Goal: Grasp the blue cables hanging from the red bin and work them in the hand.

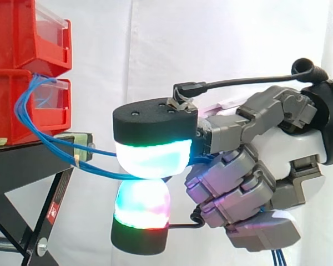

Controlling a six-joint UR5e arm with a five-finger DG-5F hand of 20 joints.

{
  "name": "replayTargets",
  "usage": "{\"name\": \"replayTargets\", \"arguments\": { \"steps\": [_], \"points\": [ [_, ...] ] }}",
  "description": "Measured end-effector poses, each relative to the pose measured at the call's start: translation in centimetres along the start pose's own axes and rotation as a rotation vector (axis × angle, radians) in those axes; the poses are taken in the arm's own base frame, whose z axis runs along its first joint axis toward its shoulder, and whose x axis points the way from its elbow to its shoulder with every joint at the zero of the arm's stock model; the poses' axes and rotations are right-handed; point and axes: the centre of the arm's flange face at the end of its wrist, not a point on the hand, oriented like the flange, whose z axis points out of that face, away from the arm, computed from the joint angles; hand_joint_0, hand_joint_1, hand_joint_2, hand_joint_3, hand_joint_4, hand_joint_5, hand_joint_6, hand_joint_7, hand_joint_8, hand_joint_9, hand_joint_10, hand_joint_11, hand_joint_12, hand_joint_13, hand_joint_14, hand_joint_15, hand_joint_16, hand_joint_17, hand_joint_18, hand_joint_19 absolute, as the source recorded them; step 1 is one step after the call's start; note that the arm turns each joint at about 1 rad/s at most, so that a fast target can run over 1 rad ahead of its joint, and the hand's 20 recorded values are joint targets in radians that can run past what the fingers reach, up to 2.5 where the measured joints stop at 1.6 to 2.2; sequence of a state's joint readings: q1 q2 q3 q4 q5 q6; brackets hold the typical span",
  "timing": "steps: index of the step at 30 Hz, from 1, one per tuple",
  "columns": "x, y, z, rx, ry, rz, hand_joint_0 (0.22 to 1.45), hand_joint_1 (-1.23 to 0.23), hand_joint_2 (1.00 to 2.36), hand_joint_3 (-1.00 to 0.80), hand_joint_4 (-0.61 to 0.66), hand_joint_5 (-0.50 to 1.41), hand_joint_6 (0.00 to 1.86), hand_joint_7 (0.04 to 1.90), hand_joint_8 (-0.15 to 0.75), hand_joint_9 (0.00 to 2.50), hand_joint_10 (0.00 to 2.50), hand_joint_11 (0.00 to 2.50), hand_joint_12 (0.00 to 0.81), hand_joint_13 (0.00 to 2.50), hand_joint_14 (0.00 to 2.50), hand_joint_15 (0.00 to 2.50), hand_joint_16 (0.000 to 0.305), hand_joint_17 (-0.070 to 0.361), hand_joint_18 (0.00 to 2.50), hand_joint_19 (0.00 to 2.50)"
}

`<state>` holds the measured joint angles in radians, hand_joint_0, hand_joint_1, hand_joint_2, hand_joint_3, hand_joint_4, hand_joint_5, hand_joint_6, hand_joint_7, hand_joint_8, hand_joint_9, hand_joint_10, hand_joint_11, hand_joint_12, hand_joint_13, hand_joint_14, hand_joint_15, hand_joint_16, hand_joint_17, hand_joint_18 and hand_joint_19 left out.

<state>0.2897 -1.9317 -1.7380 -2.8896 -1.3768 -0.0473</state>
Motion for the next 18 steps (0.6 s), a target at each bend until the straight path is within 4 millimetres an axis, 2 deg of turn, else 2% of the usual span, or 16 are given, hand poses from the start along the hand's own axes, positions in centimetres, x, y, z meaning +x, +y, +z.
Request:
{"name": "replayTargets", "arguments": {
  "steps": [6, 12, 18],
  "points": [
    [-0.9, 0.2, 0.1, -0.013, -0.004, 0.003, 0.95, -0.66, 1.02, -0.38, 0.13, -0.13, 0.99, 1.12, 0.548, 1.47, 2.5, 2.5, 0.645, 1.68, 2.5, 2.12, 0.163, 0.122, 2.13, 0.95],
    [-2.2, 1.8, 0.6, -0.041, -0.021, -0.044, 0.94, -0.66, 1.02, -0.45, 0.14, -0.14, 1.0, 1.1, 0.548, 1.43, 2.5, 2.5, 0.641, 1.66, 2.5, 2.12, 0.162, 0.121, 2.1, 0.95],
    [-3.4, 2.3, 0.8, -0.056, -0.049, -0.096, 0.93, -0.67, 1.02, -0.54, 0.14, -0.14, 1.0, 1.1, 0.547, 1.41, 2.5, 2.5, 0.647, 1.64, 2.5, 2.13, 0.16, 0.12, 2.08, 0.97]
  ]
}}
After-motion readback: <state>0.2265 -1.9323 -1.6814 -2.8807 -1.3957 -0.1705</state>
